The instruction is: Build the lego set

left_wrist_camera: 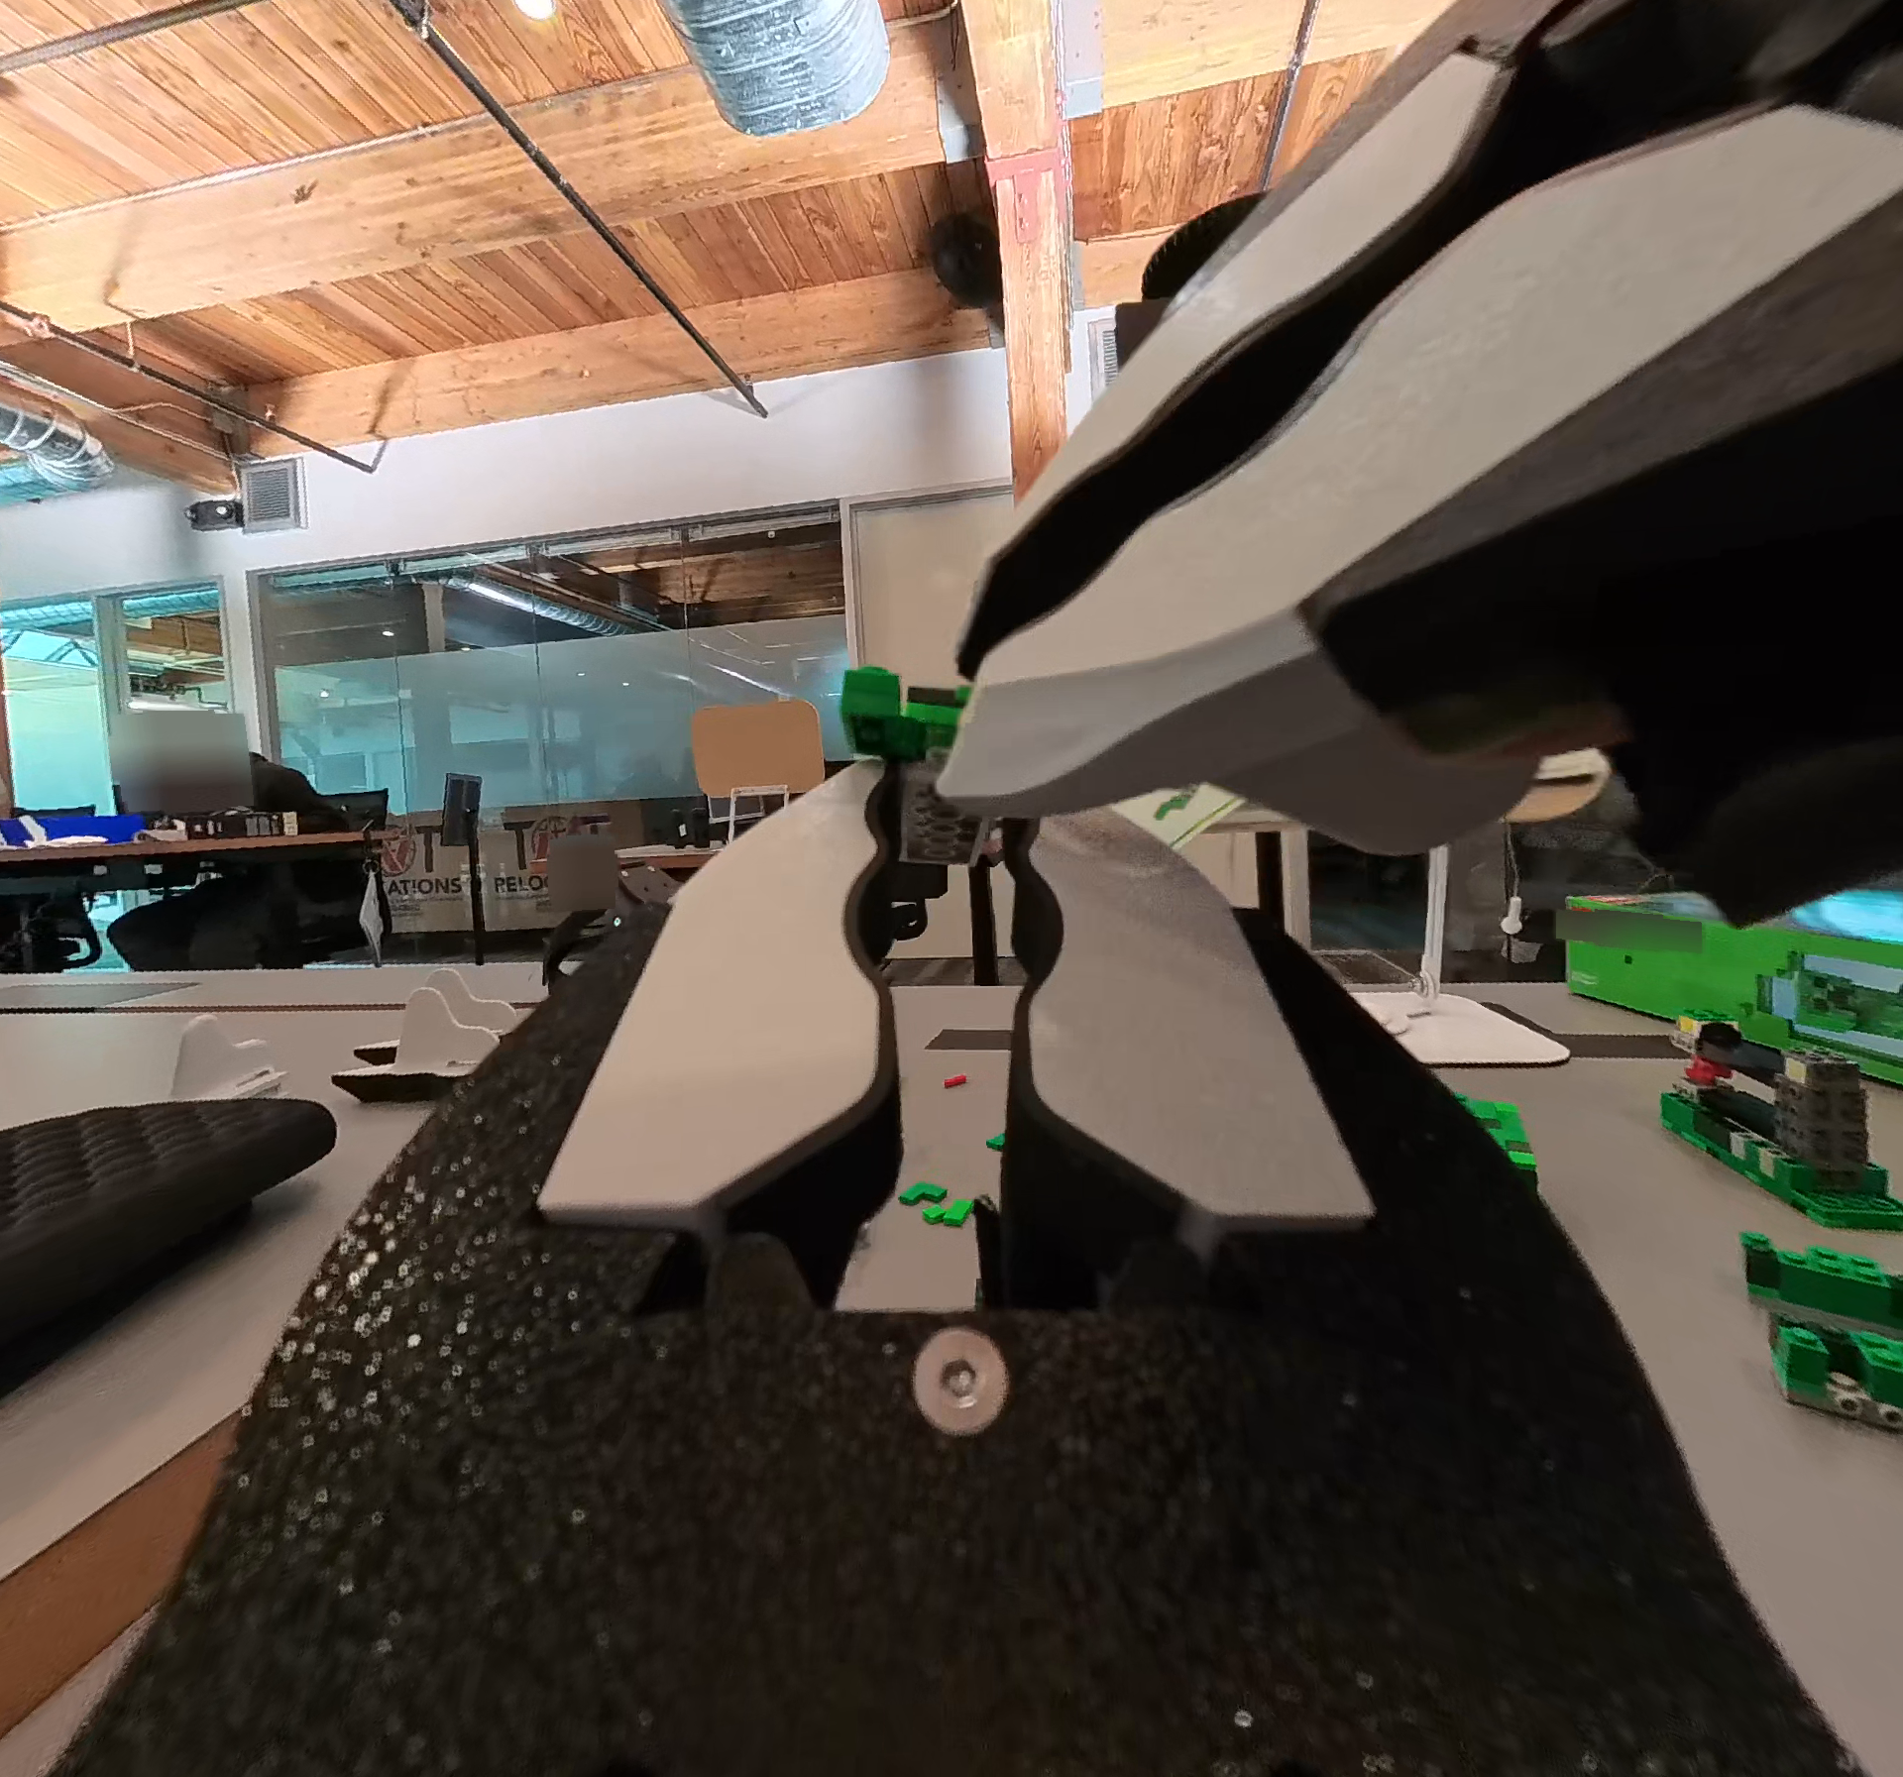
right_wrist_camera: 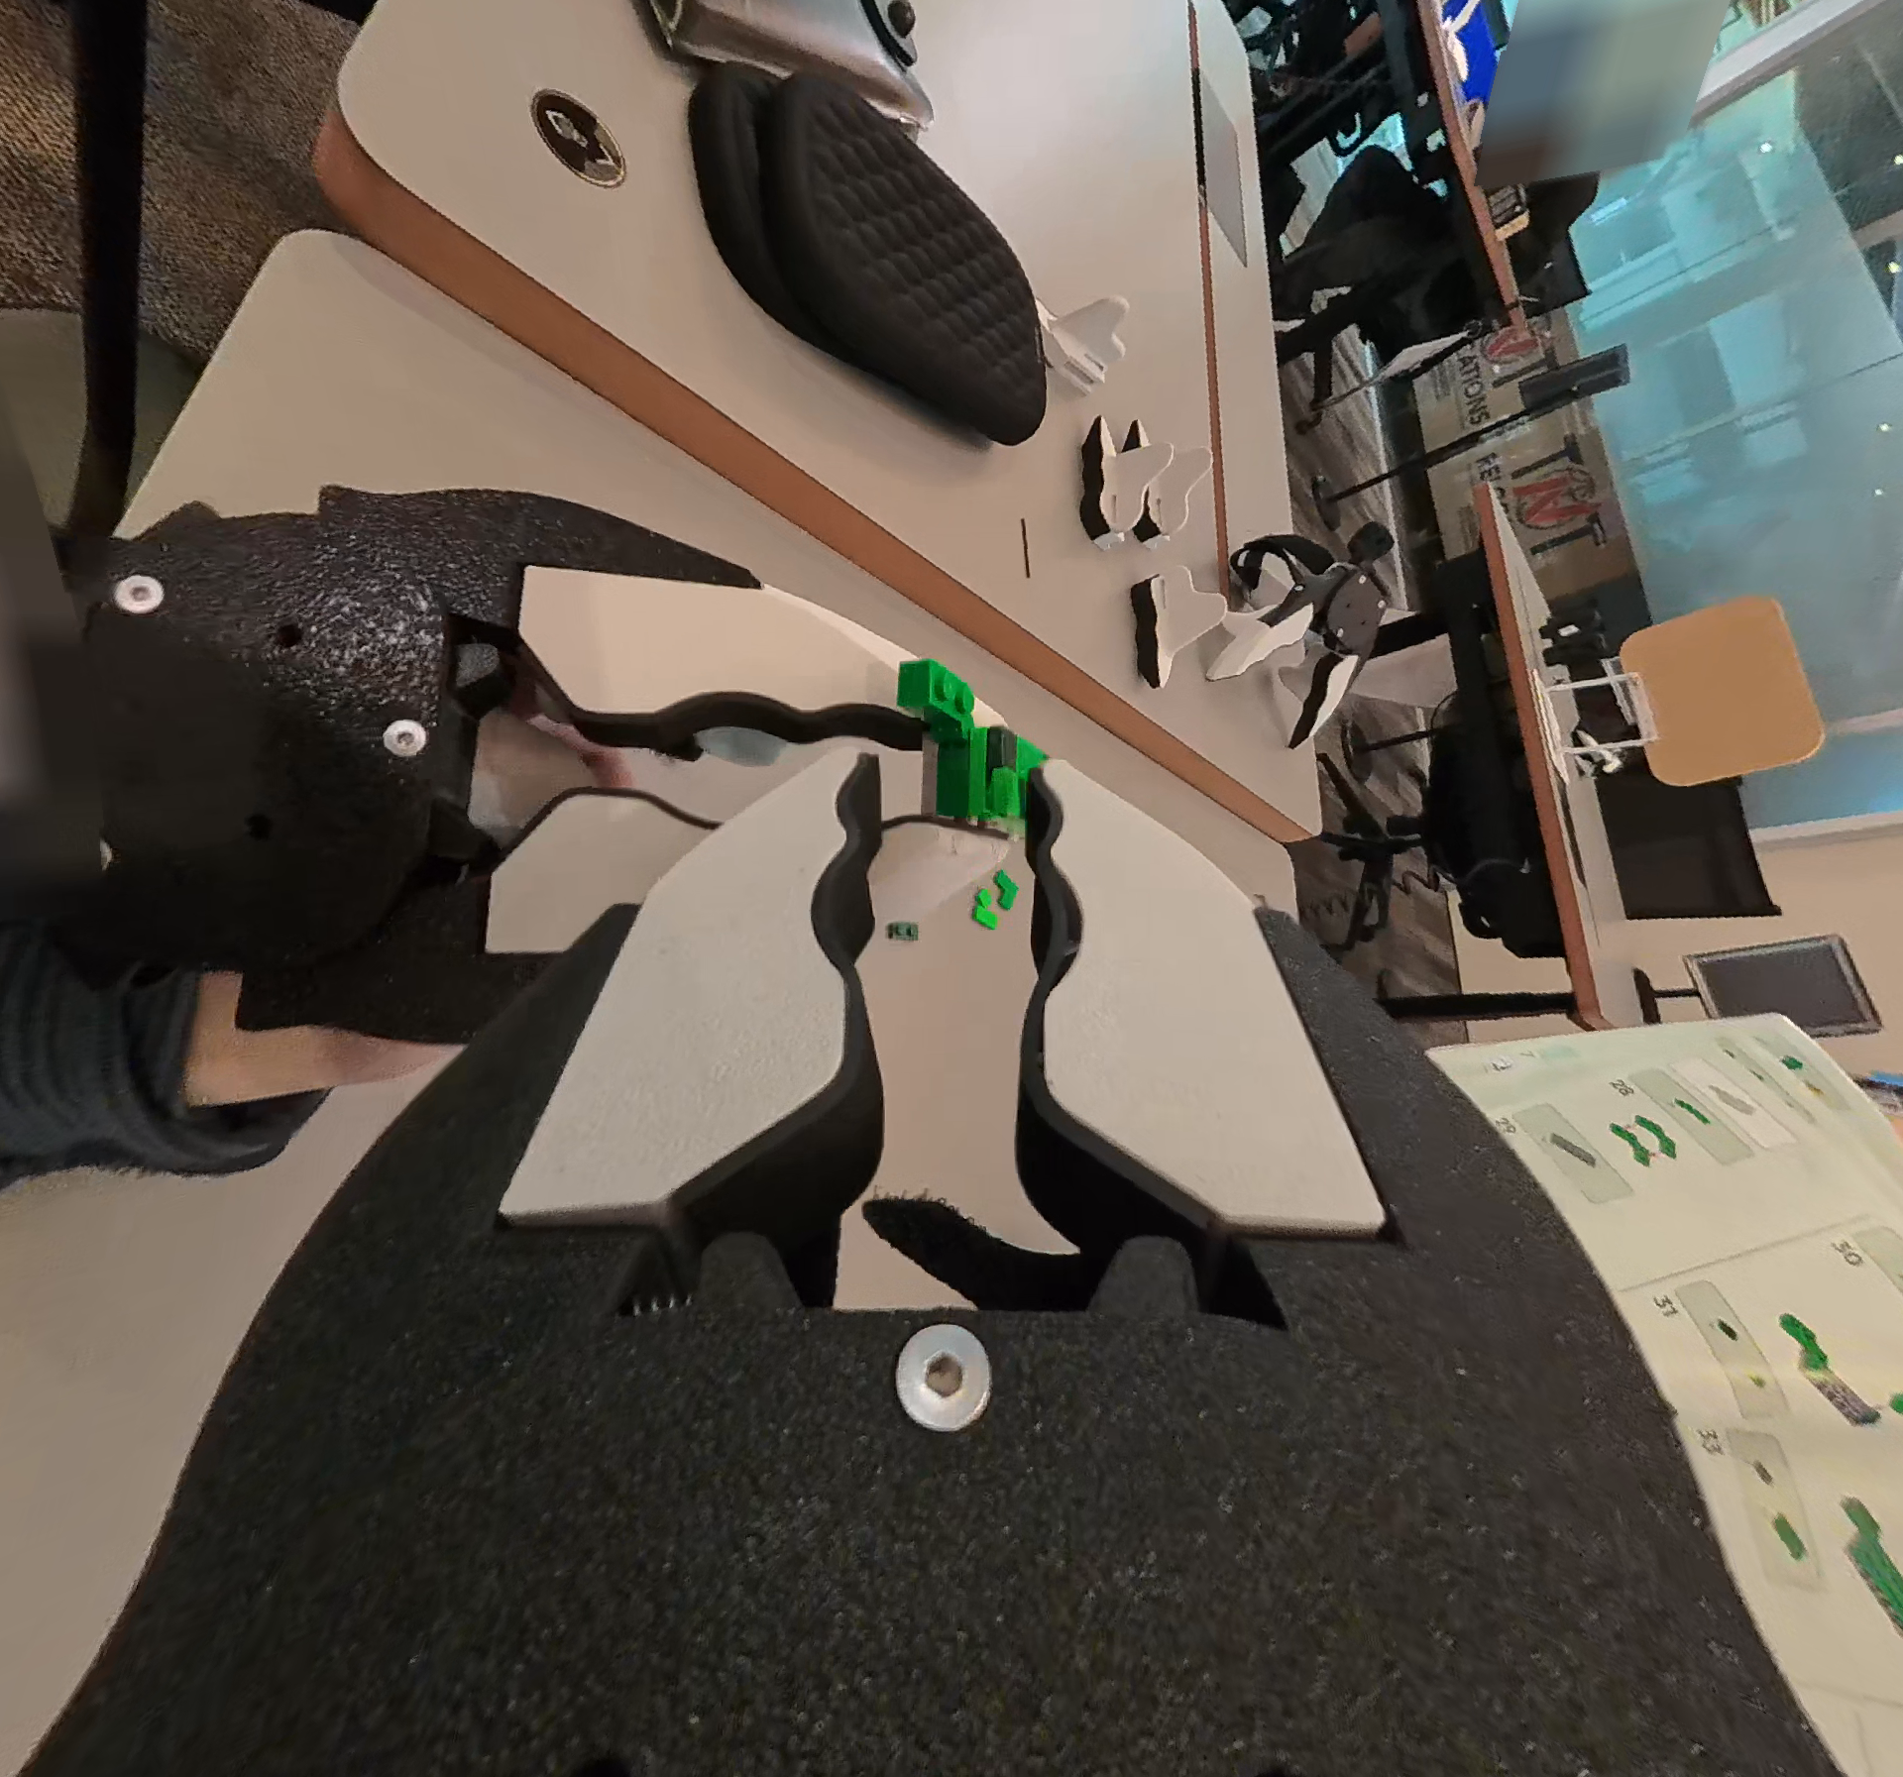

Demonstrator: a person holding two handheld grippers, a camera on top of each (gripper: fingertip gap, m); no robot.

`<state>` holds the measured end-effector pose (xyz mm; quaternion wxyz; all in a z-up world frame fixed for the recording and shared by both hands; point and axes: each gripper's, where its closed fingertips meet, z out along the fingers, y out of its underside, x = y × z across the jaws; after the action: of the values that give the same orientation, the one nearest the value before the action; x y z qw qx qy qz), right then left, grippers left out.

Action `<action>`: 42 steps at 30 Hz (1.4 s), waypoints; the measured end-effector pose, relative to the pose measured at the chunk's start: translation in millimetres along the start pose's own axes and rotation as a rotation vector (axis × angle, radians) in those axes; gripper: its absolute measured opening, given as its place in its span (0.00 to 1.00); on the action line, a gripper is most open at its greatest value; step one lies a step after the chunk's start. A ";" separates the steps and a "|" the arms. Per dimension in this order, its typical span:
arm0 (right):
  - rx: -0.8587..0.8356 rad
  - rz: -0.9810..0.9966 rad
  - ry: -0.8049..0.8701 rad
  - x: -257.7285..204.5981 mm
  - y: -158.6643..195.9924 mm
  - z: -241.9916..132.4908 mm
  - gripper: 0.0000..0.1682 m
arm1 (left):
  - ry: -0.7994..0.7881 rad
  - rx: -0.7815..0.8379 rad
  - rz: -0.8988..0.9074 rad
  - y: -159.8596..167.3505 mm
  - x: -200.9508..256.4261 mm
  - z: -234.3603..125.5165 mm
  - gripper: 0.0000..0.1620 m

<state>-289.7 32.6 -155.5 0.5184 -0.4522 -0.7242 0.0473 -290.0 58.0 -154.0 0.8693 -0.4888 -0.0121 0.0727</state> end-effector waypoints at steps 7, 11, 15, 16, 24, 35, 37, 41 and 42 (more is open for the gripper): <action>-0.003 -0.014 -0.009 -0.7 1.6 -1.8 0.15 | 0.007 0.003 -0.002 -0.7 0.9 0.0 0.11; -0.015 -0.030 -0.016 -2.4 3.0 -1.0 0.15 | 0.010 0.002 -0.012 0.0 2.0 0.0 0.11; -0.024 0.003 -0.037 -4.4 5.2 0.0 0.16 | 0.011 -0.007 -0.073 2.9 3.8 -0.1 0.11; -0.025 0.007 -0.035 -5.1 6.1 0.1 0.17 | 0.011 -0.011 -0.078 3.7 4.3 -0.1 0.11; -0.010 -0.014 0.042 -9.7 7.7 -1.3 0.19 | 0.016 -0.014 -0.097 3.3 7.0 -1.0 0.11; 0.014 0.085 0.014 -9.6 11.5 -0.9 0.19 | 0.030 -0.044 -0.101 7.6 10.9 -0.3 0.11; 0.020 0.108 0.009 -9.2 12.4 -0.4 0.19 | 0.030 -0.051 -0.100 8.9 11.3 -0.1 0.11; 0.017 0.160 -0.027 -7.5 17.4 1.9 0.20 | 0.048 -0.084 -0.106 15.1 13.8 2.3 0.11; 0.024 0.179 -0.043 -6.6 18.2 3.0 0.21 | 0.058 -0.094 -0.115 17.3 14.3 3.7 0.11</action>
<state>-280.7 39.9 -171.3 0.5017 -0.5079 -0.6913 0.1117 -278.2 72.0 -167.5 0.8480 -0.5296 -0.0186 0.0078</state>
